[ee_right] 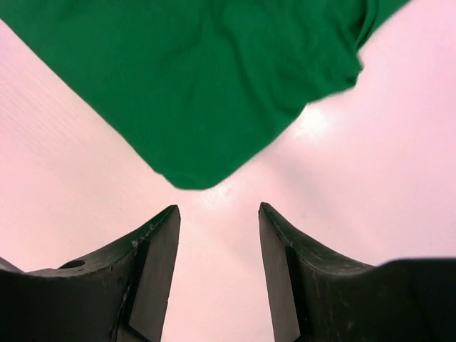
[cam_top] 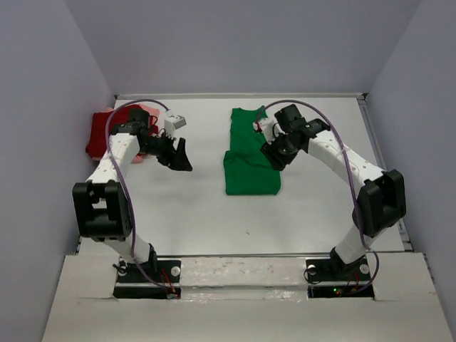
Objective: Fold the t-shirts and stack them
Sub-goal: Fold the tshirt
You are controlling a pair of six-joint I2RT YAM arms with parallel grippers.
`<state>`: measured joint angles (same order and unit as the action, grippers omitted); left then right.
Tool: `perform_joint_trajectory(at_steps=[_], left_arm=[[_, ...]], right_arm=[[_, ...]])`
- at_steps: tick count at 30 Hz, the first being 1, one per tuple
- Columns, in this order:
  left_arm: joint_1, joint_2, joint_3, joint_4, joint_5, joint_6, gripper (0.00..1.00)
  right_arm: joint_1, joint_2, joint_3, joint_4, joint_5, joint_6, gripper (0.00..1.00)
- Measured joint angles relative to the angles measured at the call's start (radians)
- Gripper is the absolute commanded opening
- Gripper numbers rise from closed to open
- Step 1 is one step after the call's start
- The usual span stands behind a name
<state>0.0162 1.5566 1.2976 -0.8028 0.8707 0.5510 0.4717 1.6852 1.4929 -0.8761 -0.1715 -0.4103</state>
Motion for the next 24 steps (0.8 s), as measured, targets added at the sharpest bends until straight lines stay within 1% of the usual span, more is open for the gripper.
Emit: perform_joint_trajectory(at_steps=[5, 6, 9, 11, 13, 16, 19, 24], left_arm=[[-0.098, 0.180, -0.008, -0.053, 0.131, 0.056, 0.80], [-0.107, 0.209, -0.006, -0.068, 0.147, 0.071, 0.77], [-0.120, 0.303, 0.006, -0.109, 0.206, 0.114, 0.75], [-0.128, 0.362, 0.012, -0.121, 0.236, 0.130, 0.70], [-0.135, 0.391, 0.016, -0.125, 0.245, 0.137, 0.66], [-0.165, 0.414, 0.027, -0.121, 0.248, 0.135, 0.65], [-0.204, 0.417, 0.034, -0.106, 0.248, 0.121, 0.58], [-0.257, 0.478, 0.072, -0.087, 0.247, 0.098, 0.54]], right_arm=[[-0.034, -0.069, -0.172, -0.003, 0.034, 0.055, 0.56], [-0.053, -0.079, -0.195, -0.002, 0.033, 0.070, 0.55], [-0.113, -0.102, -0.238, 0.004, 0.029, 0.105, 0.55], [-0.162, -0.113, -0.266, 0.019, 0.026, 0.124, 0.55], [-0.190, -0.113, -0.286, 0.029, 0.018, 0.143, 0.56], [-0.198, -0.112, -0.307, 0.036, -0.009, 0.156, 0.54], [-0.198, -0.093, -0.308, 0.047, -0.047, 0.166, 0.53], [-0.198, -0.025, -0.302, 0.050, -0.096, 0.172, 0.52]])
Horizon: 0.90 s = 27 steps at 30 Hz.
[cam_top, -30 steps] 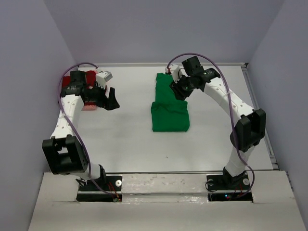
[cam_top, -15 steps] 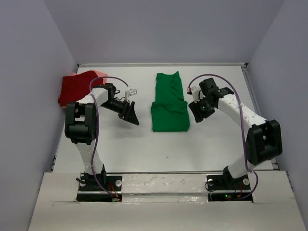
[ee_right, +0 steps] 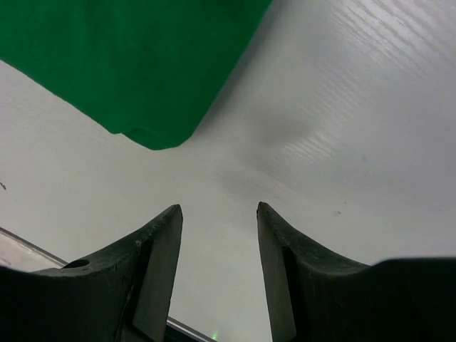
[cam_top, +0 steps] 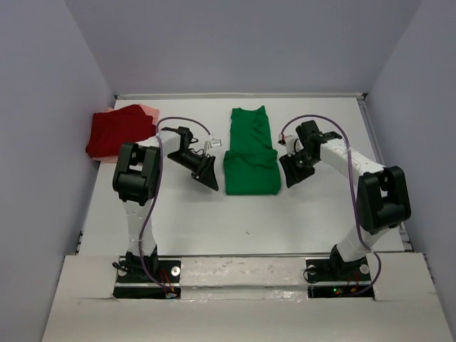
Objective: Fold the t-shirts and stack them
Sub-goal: Fold the tshirt
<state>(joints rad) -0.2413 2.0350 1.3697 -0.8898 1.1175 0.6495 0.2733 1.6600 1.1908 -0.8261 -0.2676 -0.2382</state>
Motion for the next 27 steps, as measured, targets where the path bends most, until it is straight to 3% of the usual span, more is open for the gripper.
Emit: perform_joint_trajectory(at_steps=[9, 18, 27], left_arm=[[-0.052, 0.072, 0.001, 0.086, -0.031, -0.074, 0.43], [-0.077, 0.072, -0.036, 0.270, -0.077, -0.215, 0.38], [-0.144, 0.077, -0.049, 0.326, -0.063, -0.267, 0.37]], right_arm=[[0.000, 0.031, 0.020, -0.002, -0.067, 0.000, 0.52], [-0.006, 0.037, 0.020, -0.001, -0.097, 0.000, 0.56], [-0.019, 0.072, 0.020, 0.002, -0.107, -0.002, 0.56]])
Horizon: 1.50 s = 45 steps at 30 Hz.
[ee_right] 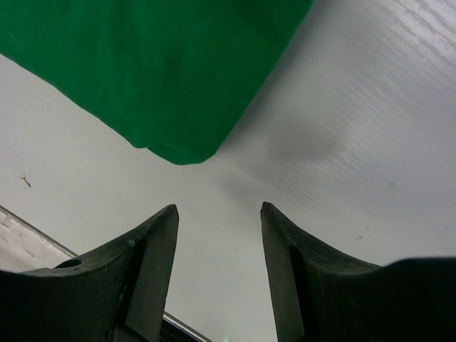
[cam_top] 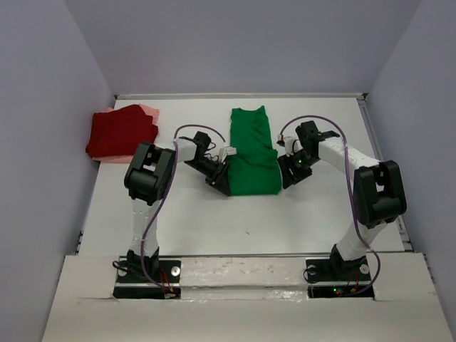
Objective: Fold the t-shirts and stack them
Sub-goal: Fold the tshirt
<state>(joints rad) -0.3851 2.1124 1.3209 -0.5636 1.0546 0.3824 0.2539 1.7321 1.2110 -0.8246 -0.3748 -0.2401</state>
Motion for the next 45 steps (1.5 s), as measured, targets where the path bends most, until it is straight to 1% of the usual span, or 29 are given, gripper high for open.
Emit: perform_joint_trajectory(at_steps=[11, 13, 18, 21, 23, 24, 25, 39, 42, 45], left_arm=[[-0.021, 0.000, -0.008, 0.016, 0.017, -0.006, 0.38], [-0.020, 0.000, -0.008, 0.017, 0.018, -0.007, 0.36], [-0.020, 0.000, -0.008, 0.021, 0.018, -0.012, 0.14], [-0.020, 0.000, -0.008, 0.021, 0.019, -0.016, 0.11], [-0.022, 0.000, -0.007, 0.021, 0.020, -0.014, 0.07], [-0.023, 0.000, -0.006, 0.021, 0.022, -0.014, 0.02], [-0.024, 0.000, -0.005, 0.020, 0.024, -0.014, 0.00], [-0.041, 0.027, 0.022, -0.004, 0.056, 0.010, 0.00], [-0.041, 0.027, 0.022, -0.005, 0.056, 0.013, 0.00], [-0.041, 0.026, 0.022, -0.005, 0.055, 0.015, 0.00]], right_arm=[[-0.006, 0.024, 0.000, 0.023, -0.018, -0.007, 0.56], [-0.006, 0.029, 0.000, 0.024, -0.023, -0.008, 0.56], [-0.006, 0.034, 0.000, 0.025, -0.037, -0.011, 0.56], [-0.006, 0.045, 0.000, 0.025, -0.045, -0.011, 0.57], [-0.006, 0.049, 0.000, 0.025, -0.046, -0.012, 0.57], [-0.006, 0.051, 0.000, 0.025, -0.048, -0.012, 0.57], [-0.006, 0.051, 0.000, 0.025, -0.048, -0.013, 0.57], [-0.006, 0.074, 0.000, 0.026, -0.080, -0.019, 0.59], [-0.006, 0.097, 0.000, 0.026, -0.094, -0.019, 0.56], [-0.006, 0.132, 0.004, 0.023, -0.118, -0.019, 0.49]])
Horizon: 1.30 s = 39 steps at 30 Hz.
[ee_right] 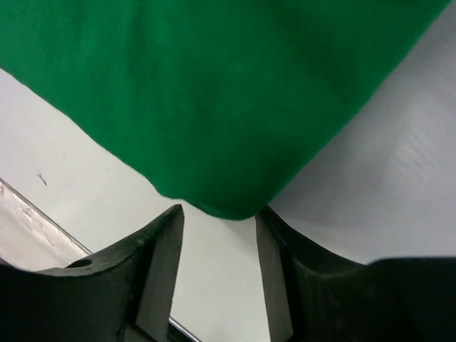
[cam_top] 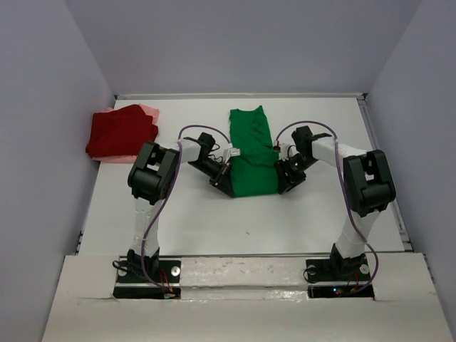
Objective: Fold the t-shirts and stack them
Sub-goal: Fold the tshirt
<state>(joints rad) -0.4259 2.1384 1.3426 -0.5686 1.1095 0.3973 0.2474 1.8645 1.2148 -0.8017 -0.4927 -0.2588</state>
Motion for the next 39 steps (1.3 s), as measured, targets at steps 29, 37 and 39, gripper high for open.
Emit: perform_joint_trajectory(at_steps=[29, 37, 39], left_arm=[[-0.001, -0.143, 0.000, -0.010, -0.077, 0.028, 0.00], [0.004, -0.186, 0.013, -0.042, -0.105, 0.051, 0.00], [0.010, -0.185, 0.040, -0.069, -0.112, 0.067, 0.00]], right_arm=[[-0.004, -0.037, 0.047, -0.008, -0.006, -0.023, 0.00], [-0.004, -0.084, 0.088, -0.037, 0.005, -0.034, 0.00], [-0.004, -0.084, 0.111, -0.047, 0.007, -0.035, 0.00]])
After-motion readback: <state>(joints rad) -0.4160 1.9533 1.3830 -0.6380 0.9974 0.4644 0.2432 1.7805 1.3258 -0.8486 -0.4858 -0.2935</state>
